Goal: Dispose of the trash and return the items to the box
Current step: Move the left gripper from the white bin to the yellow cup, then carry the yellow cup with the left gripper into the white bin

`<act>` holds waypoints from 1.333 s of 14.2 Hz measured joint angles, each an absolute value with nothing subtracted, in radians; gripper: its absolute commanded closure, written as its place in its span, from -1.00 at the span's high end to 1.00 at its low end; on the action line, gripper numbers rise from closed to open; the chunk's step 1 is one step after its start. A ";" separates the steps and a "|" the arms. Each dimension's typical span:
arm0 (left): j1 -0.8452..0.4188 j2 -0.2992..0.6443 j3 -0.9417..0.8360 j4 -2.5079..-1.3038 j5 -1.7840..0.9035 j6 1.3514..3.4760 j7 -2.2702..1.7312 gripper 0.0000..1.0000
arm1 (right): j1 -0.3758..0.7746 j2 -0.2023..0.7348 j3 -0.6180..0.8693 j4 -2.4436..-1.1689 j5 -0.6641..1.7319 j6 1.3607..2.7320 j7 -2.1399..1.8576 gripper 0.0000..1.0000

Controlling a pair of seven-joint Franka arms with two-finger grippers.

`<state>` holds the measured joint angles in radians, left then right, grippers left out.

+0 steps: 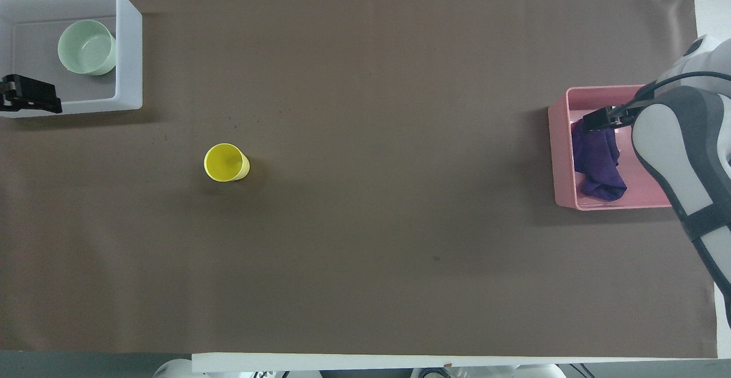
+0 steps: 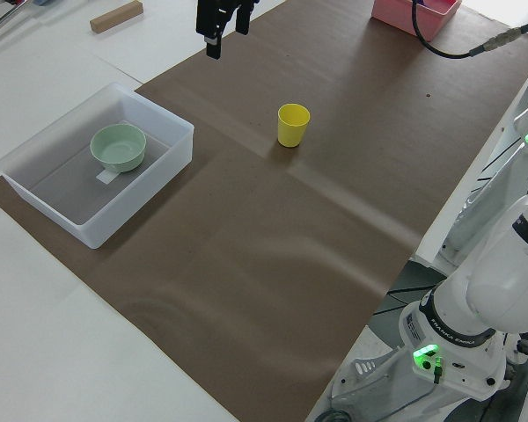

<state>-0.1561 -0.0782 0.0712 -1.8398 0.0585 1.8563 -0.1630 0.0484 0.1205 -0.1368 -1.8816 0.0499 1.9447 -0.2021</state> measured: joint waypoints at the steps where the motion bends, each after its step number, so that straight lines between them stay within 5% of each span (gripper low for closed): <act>1: -0.166 -0.072 0.071 -1.901 0.046 1.924 -0.195 1.00 | 0.060 0.119 -0.136 -1.844 0.049 1.893 -0.186 0.99; 8: -0.375 -0.024 0.063 -2.197 0.038 2.302 -0.443 0.99 | 0.068 0.051 -0.140 -1.689 0.032 1.637 -0.181 0.99; 9: -0.386 -0.017 0.064 -2.240 0.038 2.353 -0.450 0.43 | 0.068 0.030 -0.140 -1.687 0.032 1.609 -0.180 0.99; 10: -0.392 -0.010 0.064 -2.269 0.038 2.381 -0.451 -0.44 | 0.068 0.010 -0.139 -1.686 0.032 1.590 -0.175 0.99; 11: -0.396 -0.003 0.064 -2.284 0.038 2.392 -0.453 -0.83 | 0.069 -0.009 -0.139 -1.686 0.032 1.573 -0.165 0.99; 13: -0.398 0.006 0.065 -2.292 0.038 2.396 -0.454 -1.00 | 0.070 -0.038 -0.138 -1.686 0.032 1.540 -0.156 0.99; 19: -0.403 0.002 0.063 -2.282 0.028 2.395 -0.456 -1.00 | 0.084 -0.061 -0.135 -1.687 0.032 1.504 -0.154 0.99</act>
